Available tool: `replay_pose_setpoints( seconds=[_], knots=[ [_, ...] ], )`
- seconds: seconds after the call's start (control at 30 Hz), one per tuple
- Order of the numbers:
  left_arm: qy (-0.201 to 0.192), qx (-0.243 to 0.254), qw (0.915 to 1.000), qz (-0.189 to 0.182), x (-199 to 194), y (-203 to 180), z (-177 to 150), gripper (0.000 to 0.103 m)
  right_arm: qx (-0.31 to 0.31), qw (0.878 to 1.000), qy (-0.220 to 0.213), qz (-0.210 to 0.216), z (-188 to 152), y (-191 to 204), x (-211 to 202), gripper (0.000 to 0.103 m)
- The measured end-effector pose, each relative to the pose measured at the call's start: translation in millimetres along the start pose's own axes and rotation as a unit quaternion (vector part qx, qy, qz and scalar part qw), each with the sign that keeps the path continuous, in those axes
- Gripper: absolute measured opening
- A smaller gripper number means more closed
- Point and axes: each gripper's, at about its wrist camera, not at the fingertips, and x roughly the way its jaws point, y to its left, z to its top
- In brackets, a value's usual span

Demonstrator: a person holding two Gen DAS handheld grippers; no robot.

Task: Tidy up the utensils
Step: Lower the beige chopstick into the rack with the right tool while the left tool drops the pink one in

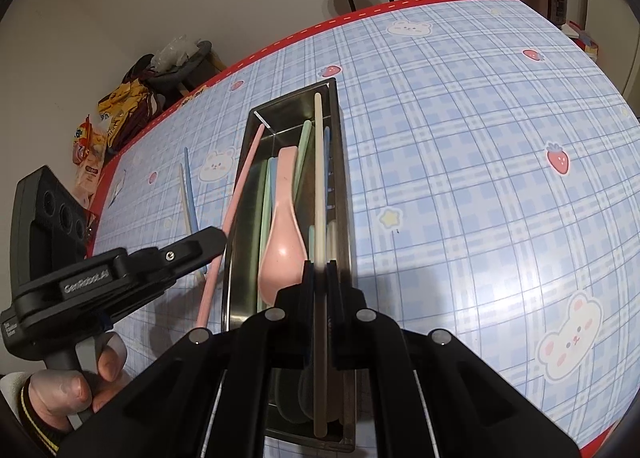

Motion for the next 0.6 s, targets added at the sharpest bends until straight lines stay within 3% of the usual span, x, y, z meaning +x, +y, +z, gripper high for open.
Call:
replay_pose_setpoints(
  seconds=[0.47, 0.53, 0.6],
  knots=[
    [0.002, -0.001, 1.0000, 0.008, 6.5, 0.4, -5.0, 0.009, -0.008, 1.000, 0.005, 0.002, 0.1, 5.4, 2.1, 0.007],
    [0.004, 0.003, 1.0000, 0.007, 4.8, -1.5, -3.9, 0.020, -0.012, 1.000, 0.002, -0.007, 2.3, 6.7, -0.2, 0.008],
    [-0.001, 0.010, 0.9999, 0.008, -2.6, -5.4, -1.2, 0.028, -0.011, 1.000, -0.004, -0.007, 6.7, 8.2, -6.9, 0.016]
  ],
)
